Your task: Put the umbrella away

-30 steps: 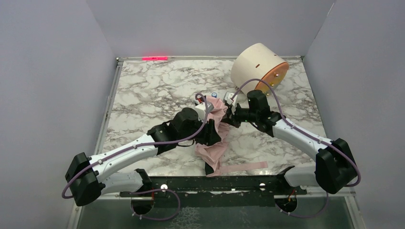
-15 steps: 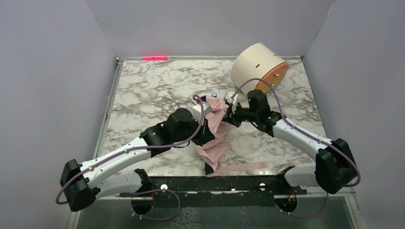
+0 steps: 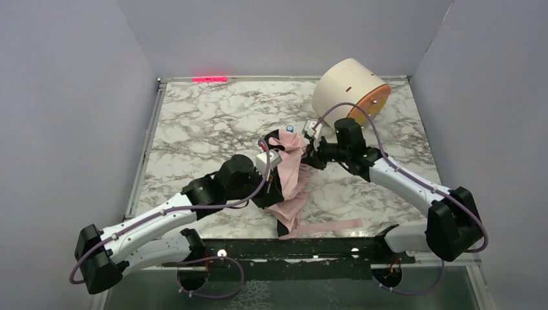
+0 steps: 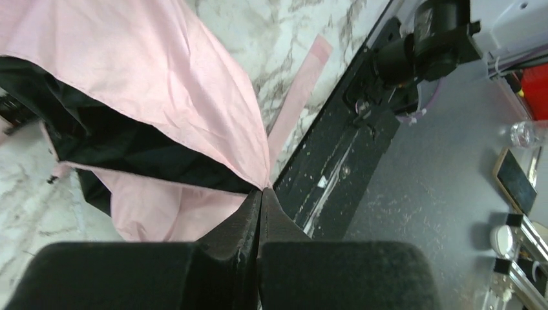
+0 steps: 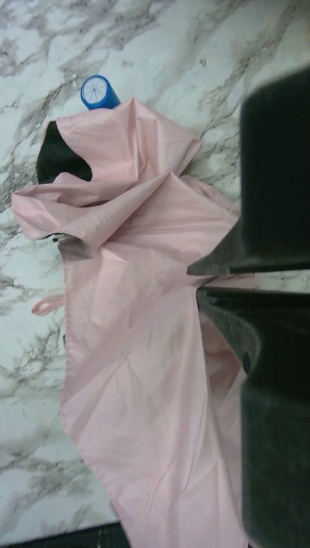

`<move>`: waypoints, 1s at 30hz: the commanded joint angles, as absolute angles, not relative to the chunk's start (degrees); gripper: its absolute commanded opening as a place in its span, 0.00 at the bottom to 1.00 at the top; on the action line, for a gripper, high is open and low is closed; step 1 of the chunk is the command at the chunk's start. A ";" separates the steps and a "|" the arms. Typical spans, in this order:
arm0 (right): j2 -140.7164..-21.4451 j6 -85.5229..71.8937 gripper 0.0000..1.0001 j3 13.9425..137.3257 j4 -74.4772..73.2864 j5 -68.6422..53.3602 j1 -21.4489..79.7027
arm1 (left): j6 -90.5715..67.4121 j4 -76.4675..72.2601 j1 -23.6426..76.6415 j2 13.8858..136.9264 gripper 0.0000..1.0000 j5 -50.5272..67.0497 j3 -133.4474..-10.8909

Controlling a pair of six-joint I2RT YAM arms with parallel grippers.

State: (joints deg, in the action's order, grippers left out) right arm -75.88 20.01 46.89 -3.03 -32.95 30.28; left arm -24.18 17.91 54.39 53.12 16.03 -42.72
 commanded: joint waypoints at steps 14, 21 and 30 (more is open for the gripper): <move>-61.18 16.17 0.40 56.87 -24.03 -34.36 29.91 | -27.77 11.56 54.67 53.39 0.00 22.91 -36.15; -64.14 6.09 0.16 57.24 -14.68 -32.27 29.99 | -27.42 11.67 54.67 50.97 0.00 22.51 -36.12; -69.31 0.41 0.08 54.01 -14.39 -33.65 35.52 | -26.21 17.96 54.59 46.06 0.00 12.96 -39.80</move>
